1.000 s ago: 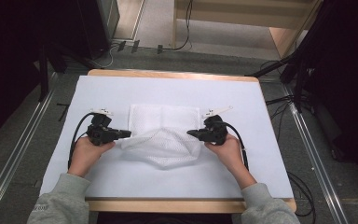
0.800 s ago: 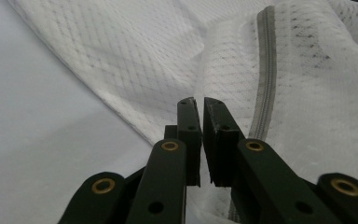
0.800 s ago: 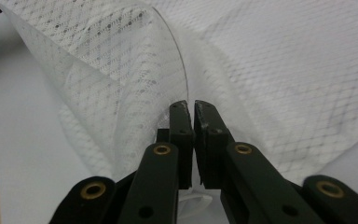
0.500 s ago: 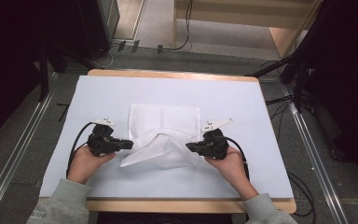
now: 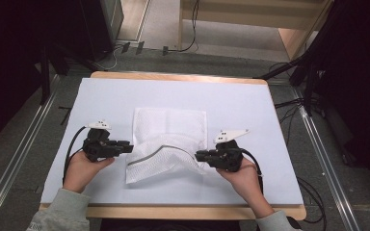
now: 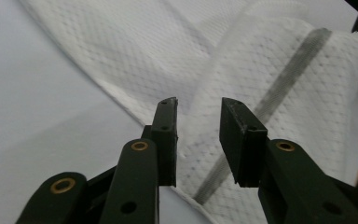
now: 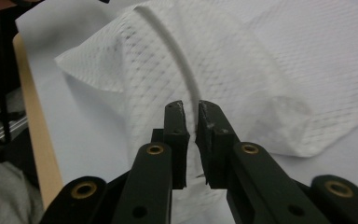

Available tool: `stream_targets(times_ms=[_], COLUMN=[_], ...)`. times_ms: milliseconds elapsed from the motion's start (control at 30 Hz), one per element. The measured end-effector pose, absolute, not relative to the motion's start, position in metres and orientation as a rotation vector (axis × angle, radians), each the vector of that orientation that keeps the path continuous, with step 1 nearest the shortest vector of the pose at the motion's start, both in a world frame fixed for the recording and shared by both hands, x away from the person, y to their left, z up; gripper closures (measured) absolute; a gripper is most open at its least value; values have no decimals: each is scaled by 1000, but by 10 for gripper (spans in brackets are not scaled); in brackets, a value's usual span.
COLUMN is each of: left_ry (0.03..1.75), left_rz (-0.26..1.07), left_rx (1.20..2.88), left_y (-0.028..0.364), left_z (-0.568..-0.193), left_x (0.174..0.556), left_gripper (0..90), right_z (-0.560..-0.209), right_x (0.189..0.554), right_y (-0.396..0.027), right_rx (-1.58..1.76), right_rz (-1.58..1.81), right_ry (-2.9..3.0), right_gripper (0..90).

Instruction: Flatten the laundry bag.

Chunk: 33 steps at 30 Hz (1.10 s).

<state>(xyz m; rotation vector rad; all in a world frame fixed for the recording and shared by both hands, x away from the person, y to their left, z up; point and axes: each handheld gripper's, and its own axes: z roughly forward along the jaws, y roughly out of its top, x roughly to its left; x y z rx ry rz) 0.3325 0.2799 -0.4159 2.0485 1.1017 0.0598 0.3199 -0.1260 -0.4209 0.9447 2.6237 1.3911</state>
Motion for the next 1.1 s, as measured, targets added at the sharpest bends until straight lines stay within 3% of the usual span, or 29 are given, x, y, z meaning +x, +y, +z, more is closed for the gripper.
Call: stream_targets(times_ms=[500,767,1100], left_ry=[1234,1267,1268], left_rz=[83,96,103], left_rx=[2007,2078,2048], left_y=[281,272,271], left_z=[-432,-451,-454], left_x=[398,409,408], left_gripper=[533,497,594], right_z=[-435,-460,-473], right_x=[377,406,409], right_y=[-141,-140,-132], right_rx=[1132,1242,1246], right_rz=[1265,1190,1106], right_ry=[2467,2438,2441], right_gripper=[667,612,614])
